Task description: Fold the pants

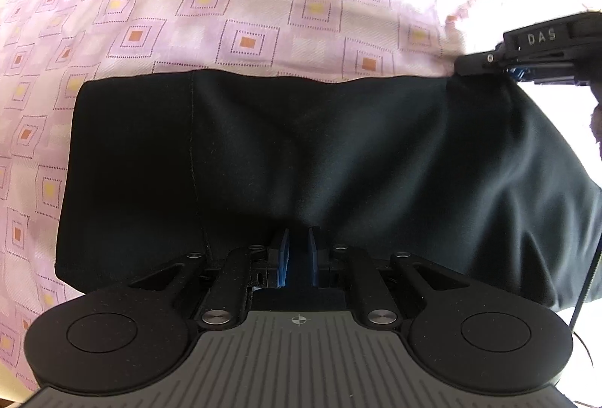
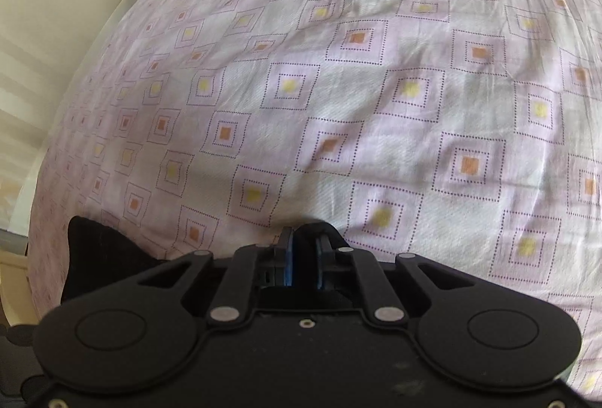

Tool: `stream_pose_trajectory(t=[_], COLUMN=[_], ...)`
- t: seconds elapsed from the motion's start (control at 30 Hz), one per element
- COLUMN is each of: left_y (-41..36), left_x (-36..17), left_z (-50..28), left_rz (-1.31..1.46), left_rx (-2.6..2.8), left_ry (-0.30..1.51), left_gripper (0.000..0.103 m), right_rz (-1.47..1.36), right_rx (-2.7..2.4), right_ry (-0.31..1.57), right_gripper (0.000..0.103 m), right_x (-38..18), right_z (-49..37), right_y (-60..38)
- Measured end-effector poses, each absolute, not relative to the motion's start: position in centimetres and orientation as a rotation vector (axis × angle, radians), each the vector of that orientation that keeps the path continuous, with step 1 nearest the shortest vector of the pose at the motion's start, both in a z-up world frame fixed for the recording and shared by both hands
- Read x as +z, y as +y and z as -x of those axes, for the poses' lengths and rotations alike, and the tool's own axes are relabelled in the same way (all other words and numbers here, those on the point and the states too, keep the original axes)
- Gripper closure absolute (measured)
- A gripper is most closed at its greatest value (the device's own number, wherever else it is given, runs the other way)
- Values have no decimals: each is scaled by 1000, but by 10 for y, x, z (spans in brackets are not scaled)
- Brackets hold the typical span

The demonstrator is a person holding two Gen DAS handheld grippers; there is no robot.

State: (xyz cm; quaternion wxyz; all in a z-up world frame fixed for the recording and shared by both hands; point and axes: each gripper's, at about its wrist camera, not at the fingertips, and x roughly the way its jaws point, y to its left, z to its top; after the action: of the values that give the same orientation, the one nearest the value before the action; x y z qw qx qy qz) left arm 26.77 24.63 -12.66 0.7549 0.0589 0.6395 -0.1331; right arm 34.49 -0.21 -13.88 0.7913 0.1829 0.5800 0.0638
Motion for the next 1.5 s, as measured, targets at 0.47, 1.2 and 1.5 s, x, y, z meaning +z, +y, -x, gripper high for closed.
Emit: stream_pose_trajectory(t=[0.47, 1.2, 1.5], left_y=[240, 163, 175], left_x=[-108, -98, -117], left_z=[-278, -210, -215], left_rz=[-310, -463, -479], left_rx=[-315, -644, -590], left_ry=[1279, 1278, 1359], left_gripper=[91, 92, 92], right_rz=[-269, -266, -177], right_rx=[77, 17, -20], right_ry=[1090, 1233, 1296], right_gripper=[77, 92, 93], right_x=[-77, -102, -120], right_z=[-252, -138, -118], right_y=[9, 26, 28])
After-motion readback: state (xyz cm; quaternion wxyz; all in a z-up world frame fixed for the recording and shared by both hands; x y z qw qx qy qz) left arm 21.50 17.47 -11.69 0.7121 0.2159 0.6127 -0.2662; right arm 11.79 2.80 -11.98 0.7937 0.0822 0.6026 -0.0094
